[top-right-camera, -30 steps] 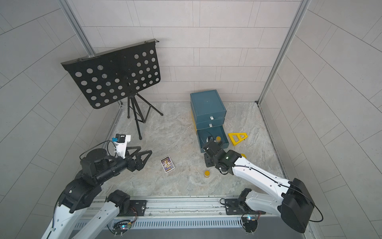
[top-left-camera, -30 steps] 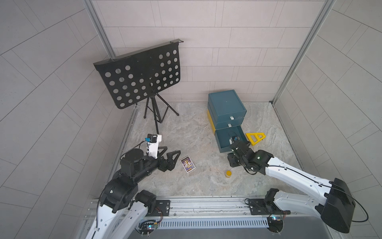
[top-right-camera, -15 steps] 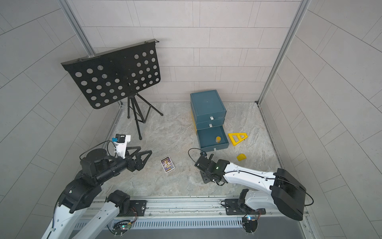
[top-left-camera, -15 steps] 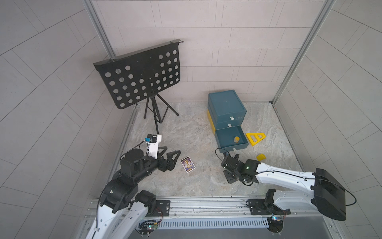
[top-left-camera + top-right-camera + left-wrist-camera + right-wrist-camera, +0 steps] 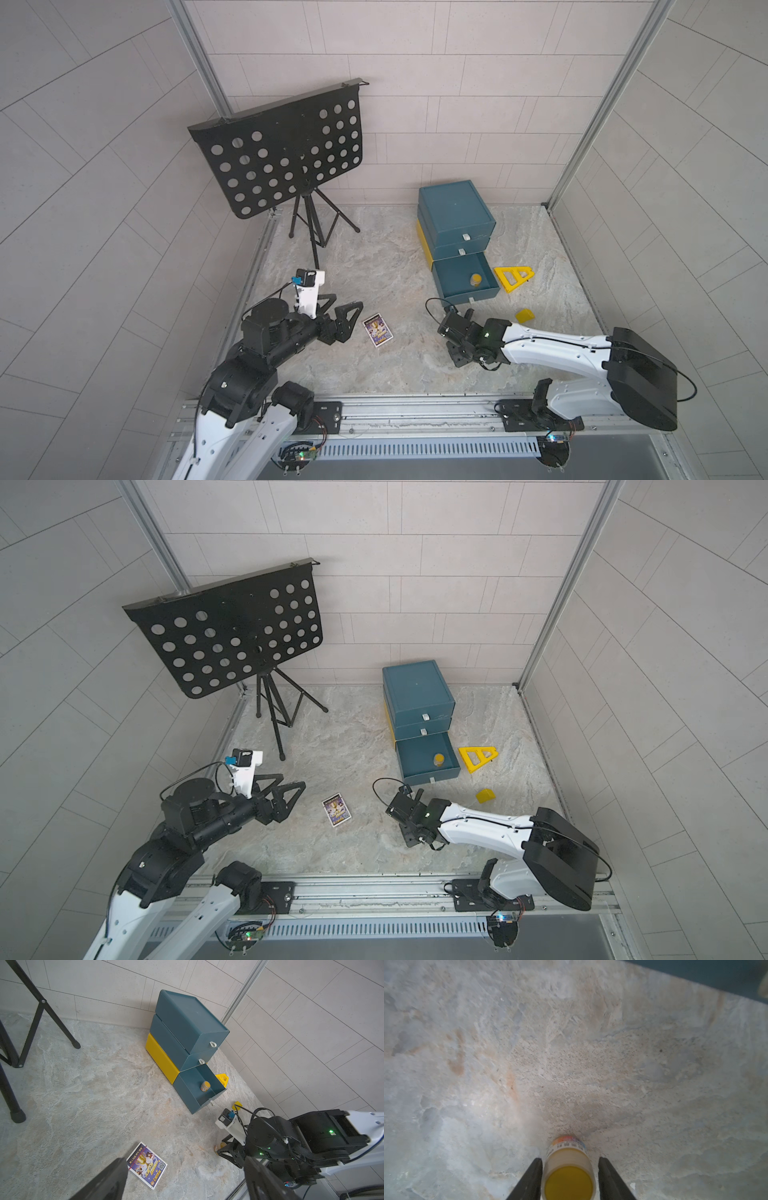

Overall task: Put the paint cans in the drawer according to color
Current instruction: Pick up the paint can at the center of the board, then place the paint can in the drawer.

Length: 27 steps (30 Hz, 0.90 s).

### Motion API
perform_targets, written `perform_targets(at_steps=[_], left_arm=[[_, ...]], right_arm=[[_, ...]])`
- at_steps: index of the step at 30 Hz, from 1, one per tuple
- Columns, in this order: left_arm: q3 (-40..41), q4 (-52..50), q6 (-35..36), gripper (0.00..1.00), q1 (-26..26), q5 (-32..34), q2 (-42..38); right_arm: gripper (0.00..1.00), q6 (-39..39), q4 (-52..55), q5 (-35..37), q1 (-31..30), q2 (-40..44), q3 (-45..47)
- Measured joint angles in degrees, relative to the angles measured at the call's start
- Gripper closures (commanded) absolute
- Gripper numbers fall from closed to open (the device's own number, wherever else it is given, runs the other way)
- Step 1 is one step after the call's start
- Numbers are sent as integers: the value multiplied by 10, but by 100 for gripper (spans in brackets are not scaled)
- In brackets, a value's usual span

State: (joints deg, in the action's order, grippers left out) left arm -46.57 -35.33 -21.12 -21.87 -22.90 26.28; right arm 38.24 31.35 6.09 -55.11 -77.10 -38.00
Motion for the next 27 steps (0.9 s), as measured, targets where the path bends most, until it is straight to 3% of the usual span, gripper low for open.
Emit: perform_targets(at_steps=[10,15,21,27], left_arm=[[0,0,0,5,0,0,0],[0,0,0,5,0,0,0],[0,0,0,5,0,0,0],[0,0,0,5,0,0,0]], right_arm=[[74,10,0,14,0,26,0],[75,10,28,41,9,44,-16],[76,-26,43,46,138,71,-115],[76,-54,7,38,236,9,-199]])
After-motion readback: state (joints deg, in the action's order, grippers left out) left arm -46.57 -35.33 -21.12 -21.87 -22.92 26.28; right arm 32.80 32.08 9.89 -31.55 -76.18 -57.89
